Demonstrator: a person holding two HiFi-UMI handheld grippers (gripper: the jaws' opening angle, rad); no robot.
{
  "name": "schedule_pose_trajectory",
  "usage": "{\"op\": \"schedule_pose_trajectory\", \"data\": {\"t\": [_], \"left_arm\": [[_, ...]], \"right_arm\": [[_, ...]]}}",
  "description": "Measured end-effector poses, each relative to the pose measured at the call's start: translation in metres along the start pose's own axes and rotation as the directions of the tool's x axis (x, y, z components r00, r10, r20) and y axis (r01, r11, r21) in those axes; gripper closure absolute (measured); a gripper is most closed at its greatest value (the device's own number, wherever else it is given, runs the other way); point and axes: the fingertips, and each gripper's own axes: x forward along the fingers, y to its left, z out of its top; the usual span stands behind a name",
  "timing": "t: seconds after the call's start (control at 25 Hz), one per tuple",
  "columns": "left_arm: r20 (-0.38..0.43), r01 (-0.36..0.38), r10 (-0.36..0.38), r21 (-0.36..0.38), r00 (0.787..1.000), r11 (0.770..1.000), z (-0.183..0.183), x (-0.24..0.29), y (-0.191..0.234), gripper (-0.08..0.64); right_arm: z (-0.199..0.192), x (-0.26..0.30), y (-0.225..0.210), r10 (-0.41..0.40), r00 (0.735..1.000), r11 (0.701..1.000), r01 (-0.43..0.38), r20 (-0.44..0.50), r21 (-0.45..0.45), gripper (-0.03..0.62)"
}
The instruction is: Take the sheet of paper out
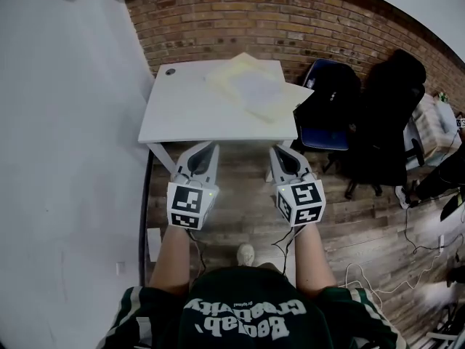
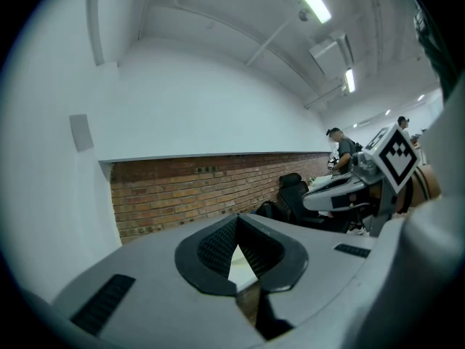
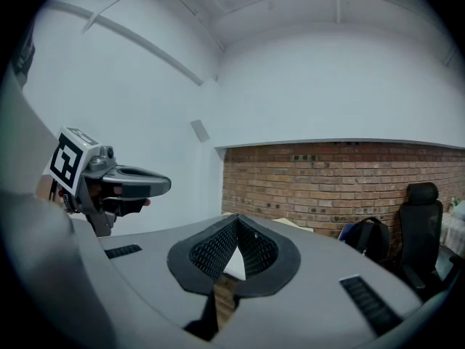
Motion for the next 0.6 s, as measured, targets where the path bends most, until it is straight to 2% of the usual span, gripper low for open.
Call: {"op": "schedule_pose_trajectory", "data": {"t": [0.24,0.6], "left_arm": [[-0.014,-0.005,0.005,0.011,1.000,1.000,0.001,0.051,-0.006,0.560],[-0.033,0.018,-0.016,0.043,0.999,0.999,0.001,0.096,-0.005,0.560]], "right_arm": [[-0.002,0.025,-0.048,0.009,1.000,1.000,-0.009,0.004,0.010,0.600],[-0.010,0.050,-0.080,0.009,1.000,0.999,-0.009,0.004,0.042,0.600]]}}
